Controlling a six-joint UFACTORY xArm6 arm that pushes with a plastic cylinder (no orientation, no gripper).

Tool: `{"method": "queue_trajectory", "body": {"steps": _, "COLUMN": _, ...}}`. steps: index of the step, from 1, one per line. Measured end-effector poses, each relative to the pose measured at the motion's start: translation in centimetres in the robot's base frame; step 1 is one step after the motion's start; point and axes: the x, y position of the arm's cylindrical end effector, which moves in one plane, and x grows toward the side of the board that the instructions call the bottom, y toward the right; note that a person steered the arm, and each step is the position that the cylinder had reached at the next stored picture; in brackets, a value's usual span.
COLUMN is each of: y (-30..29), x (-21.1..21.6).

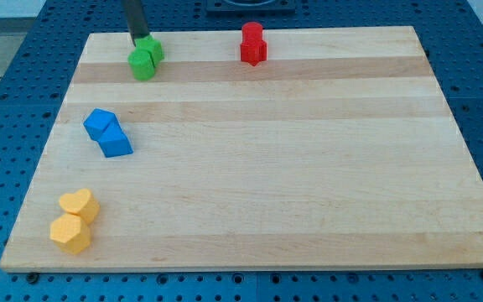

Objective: Push the green blocks towards the center

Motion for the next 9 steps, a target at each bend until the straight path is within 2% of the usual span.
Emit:
{"method": "queue_trajectory", "body": {"steps": 2, "y": 3.4, "x": 6.4}}
{"method": "queue_trajectory", "body": {"steps": 4, "y": -1.6, "x": 6.9}}
{"method": "queue_trajectory", "body": {"steps": 7, "y": 3.1, "x": 12.5}}
{"method": "queue_trajectory", "body": {"steps": 9, "y": 2.2, "x": 11.6}}
